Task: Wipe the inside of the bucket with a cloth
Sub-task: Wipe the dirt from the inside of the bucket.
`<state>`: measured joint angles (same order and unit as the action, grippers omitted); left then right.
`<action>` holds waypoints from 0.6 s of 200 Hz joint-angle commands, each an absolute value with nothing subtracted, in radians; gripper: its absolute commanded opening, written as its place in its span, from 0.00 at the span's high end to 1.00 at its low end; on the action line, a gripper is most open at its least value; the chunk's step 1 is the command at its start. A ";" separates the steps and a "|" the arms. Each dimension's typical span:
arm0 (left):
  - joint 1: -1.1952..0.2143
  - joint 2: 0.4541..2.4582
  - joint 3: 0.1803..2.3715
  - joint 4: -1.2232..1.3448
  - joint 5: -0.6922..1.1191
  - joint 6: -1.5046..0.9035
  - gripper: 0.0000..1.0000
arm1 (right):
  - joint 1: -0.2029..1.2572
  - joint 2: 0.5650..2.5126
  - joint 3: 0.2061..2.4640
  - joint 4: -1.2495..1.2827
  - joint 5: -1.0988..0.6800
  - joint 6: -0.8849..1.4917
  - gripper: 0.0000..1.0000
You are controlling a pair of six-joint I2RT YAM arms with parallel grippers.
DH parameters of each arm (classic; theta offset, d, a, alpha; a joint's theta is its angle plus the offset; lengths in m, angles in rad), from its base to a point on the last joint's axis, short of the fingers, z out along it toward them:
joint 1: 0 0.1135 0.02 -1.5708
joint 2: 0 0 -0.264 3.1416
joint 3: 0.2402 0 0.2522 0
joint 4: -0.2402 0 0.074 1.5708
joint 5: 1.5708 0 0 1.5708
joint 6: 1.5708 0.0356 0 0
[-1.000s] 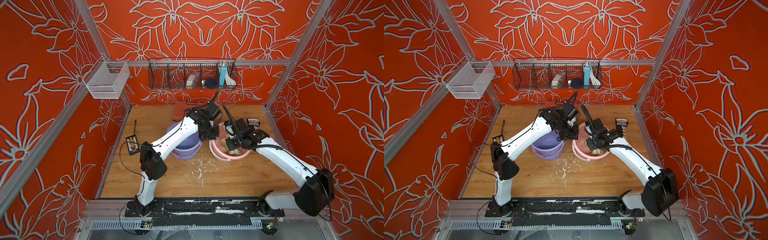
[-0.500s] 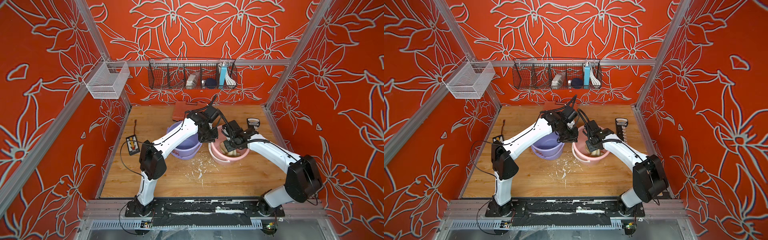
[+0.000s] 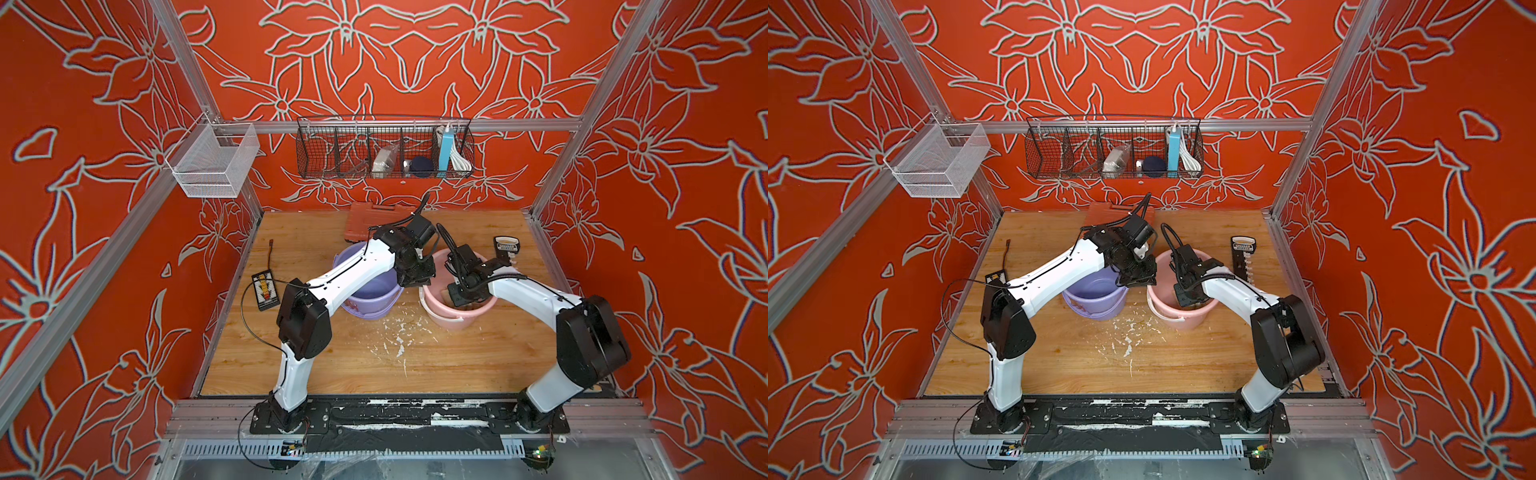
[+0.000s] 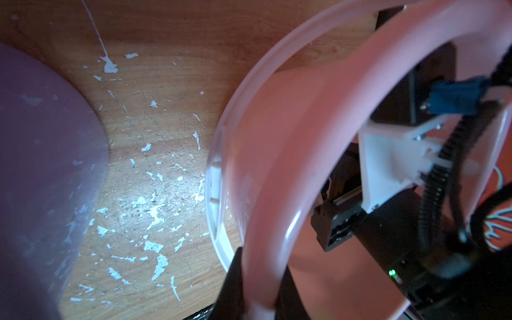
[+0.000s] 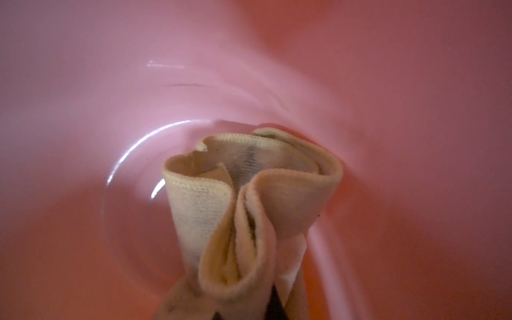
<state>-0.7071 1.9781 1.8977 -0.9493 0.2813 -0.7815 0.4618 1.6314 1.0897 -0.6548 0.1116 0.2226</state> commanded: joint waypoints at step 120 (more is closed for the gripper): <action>-0.716 1.963 1.881 -1.019 0.304 -0.697 1.00 | 0.442 1.891 1.204 -0.558 -0.396 0.293 1.00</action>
<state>-0.6727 1.9682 1.8671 -0.8711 0.2497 -0.8417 0.4389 1.8614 1.2480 -0.6685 -0.1001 0.2787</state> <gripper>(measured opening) 0.136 0.062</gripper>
